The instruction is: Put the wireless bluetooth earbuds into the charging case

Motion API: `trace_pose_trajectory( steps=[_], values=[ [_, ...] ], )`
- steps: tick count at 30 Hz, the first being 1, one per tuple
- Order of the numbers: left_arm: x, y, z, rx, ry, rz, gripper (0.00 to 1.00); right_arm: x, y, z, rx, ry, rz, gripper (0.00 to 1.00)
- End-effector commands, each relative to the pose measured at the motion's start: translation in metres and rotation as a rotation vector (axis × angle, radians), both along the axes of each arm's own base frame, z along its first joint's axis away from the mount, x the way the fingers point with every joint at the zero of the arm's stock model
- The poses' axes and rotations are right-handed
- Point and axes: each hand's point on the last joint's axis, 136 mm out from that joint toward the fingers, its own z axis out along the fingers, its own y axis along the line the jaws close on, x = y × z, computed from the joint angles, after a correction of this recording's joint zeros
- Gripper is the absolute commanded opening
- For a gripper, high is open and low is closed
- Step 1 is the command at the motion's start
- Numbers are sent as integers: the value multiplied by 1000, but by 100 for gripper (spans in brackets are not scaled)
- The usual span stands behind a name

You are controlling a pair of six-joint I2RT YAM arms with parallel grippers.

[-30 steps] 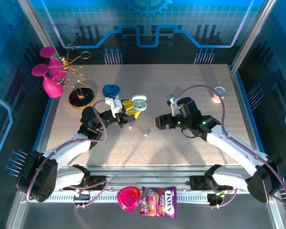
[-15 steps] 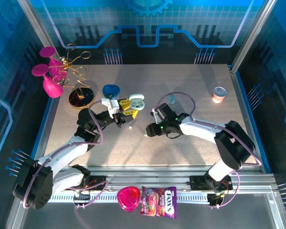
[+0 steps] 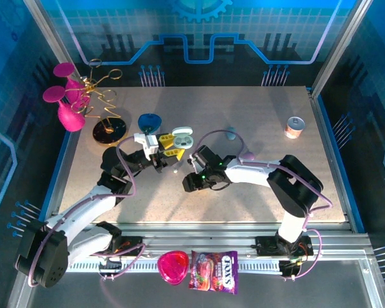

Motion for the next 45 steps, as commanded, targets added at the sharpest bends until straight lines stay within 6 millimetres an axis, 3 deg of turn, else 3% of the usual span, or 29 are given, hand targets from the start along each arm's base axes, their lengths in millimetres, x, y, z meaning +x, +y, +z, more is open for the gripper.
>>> trace_pose_trajectory(
  steps=[1,14,22,45],
  values=[
    [-1,4,6,0,-35,15,38,2,10,3,20,10,-12,53],
    [-1,3,5,7,-33,17,38,32,-12,-5,-24,-11,-98,55],
    [0,4,5,9,-35,23,38,45,-4,-7,-15,-20,-90,55],
    [2,3,3,10,-33,24,38,66,-8,-10,-13,-52,-156,52]
  ],
)
